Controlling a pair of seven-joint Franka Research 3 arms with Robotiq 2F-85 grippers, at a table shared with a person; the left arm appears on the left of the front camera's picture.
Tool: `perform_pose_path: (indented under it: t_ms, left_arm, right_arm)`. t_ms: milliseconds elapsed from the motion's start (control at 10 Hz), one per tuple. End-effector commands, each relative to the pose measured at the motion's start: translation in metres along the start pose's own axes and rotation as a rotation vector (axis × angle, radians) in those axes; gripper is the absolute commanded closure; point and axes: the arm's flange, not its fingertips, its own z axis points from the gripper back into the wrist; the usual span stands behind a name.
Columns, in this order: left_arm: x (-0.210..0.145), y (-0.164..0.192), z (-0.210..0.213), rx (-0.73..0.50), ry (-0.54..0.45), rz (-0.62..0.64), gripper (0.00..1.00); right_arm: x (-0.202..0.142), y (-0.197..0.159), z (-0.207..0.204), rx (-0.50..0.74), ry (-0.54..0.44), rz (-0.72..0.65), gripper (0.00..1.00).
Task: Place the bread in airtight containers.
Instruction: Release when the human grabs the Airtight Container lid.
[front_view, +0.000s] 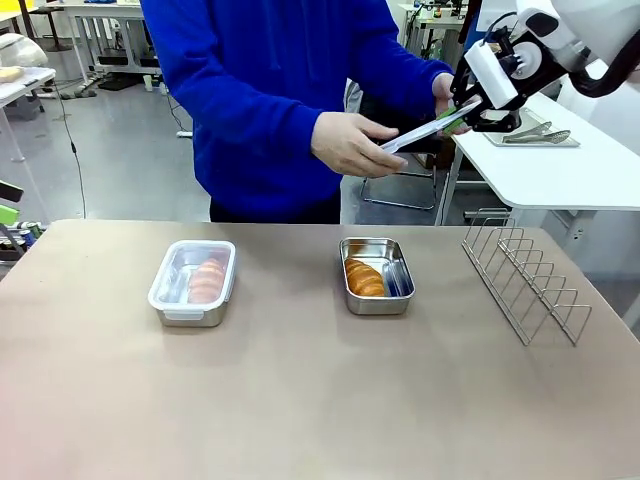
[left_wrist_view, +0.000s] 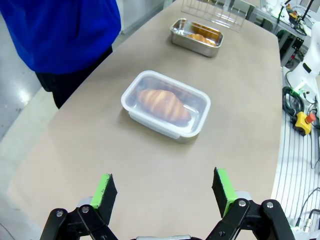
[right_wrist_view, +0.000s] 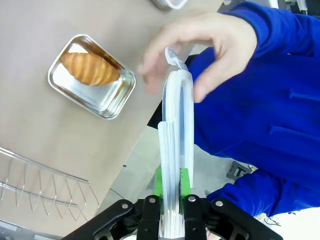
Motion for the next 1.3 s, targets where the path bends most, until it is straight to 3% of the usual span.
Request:
perform_pose_path:
  t_ms: [0, 600, 700, 800, 900, 1000, 1200]
  left_arm:
    - [0.001, -0.001, 0.001, -0.006, -0.006, -0.020, 0.00]
    - [0.001, -0.001, 0.001, -0.006, -0.006, -0.020, 0.00]
    - [0.001, -0.001, 0.001, -0.006, -0.006, -0.020, 0.00]
    - [0.001, -0.001, 0.001, -0.006, -0.006, -0.020, 0.00]
    - [0.001, -0.001, 0.001, -0.006, -0.006, -0.020, 0.00]
    - [0.001, -0.001, 0.001, -0.006, -0.006, -0.020, 0.00]
    - [0.001, -0.001, 0.001, -0.006, -0.006, -0.020, 0.00]
  right_arm:
    - [0.000, 0.002, 0.003, -0.015, -0.013, -0.005, 0.88]
    - [0.000, 0.002, 0.003, -0.015, -0.013, -0.005, 0.88]
    - [0.000, 0.001, -0.001, 0.006, -0.004, -0.002, 0.68]
    - [-0.003, 0.002, 0.002, 0.038, -0.009, -0.063, 0.30]
    - [-0.004, 0.002, 0.010, 0.042, -0.032, -0.144, 0.12]
    - [-0.007, 0.000, 0.027, -0.004, -0.077, -0.239, 0.00]
    - [-0.027, 0.005, 0.074, -0.081, -0.236, -0.452, 0.00]
